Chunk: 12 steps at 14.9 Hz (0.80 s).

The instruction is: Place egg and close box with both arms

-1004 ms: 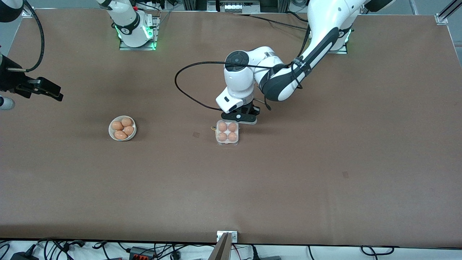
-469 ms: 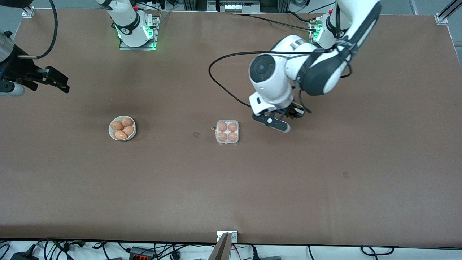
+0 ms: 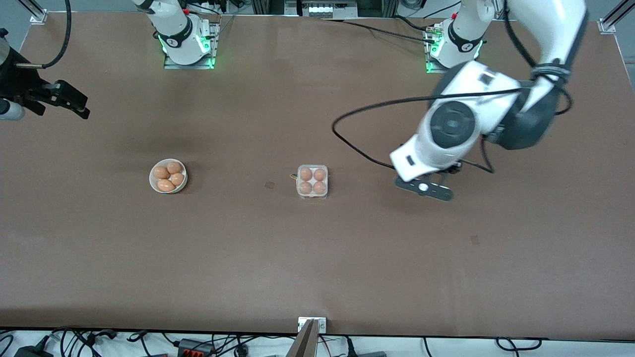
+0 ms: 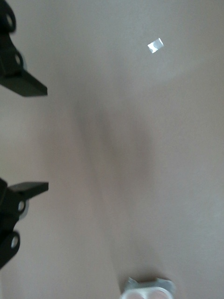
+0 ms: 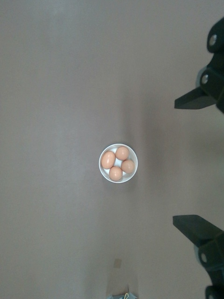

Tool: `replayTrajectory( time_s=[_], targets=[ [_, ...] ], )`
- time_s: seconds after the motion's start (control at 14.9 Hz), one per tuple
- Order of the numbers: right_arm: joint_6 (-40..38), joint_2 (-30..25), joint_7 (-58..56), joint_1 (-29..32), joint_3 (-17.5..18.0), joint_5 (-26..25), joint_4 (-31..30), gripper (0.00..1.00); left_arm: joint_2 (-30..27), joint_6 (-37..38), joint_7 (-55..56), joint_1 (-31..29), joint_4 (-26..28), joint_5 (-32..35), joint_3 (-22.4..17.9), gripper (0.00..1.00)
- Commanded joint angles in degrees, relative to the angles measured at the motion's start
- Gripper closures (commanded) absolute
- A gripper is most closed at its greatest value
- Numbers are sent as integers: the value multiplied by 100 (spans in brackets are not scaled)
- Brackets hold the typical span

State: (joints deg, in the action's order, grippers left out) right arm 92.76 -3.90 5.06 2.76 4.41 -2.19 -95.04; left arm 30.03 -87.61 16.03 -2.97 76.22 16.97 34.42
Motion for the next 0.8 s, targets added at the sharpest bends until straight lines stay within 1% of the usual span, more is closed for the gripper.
replayTrajectory(
  time_s=[0.0, 0.07, 0.13, 0.27, 0.33, 0.47, 0.54, 0.67, 0.74],
  targets=[
    [-100, 187, -49, 14, 7, 17, 266, 0, -269, 148, -170, -528, -89, -413, 91, 0],
    [-109, 257, -49, 40, -1, 9, 353, 0, -383, 165, -301, -669, -89, -667, 13, 0],
    [-127, 319, -49, 57, -10, 8, 424, 0, -593, 165, -520, -670, -72, -939, -179, 0],
    [-337, 529, -49, 58, -10, 0, 713, 0, -962, 183, -959, -574, 7, -1457, -986, 0],
    [-399, 678, -49, 40, -27, 0, 880, 0, -1199, 183, -1283, -425, 120, -1712, -1425, 0],
    [-417, 750, -58, -30, -159, 0, 969, 0, -1630, 191, -1733, -13, 401, -1777, -2225, 0],
    [-399, 750, -58, -48, -177, 0, 969, 0, -1867, 183, -1813, 146, 603, -1777, -2551, 0],
    [-382, 750, -49, -266, -413, -9, 961, 0, -2376, 130, -1849, 480, 1095, -1776, -3053, 0],
    [-390, 750, -40, -381, -536, -9, 961, 0, -2614, 87, -1884, 551, 1341, -1794, -3238, 0]
  ],
)
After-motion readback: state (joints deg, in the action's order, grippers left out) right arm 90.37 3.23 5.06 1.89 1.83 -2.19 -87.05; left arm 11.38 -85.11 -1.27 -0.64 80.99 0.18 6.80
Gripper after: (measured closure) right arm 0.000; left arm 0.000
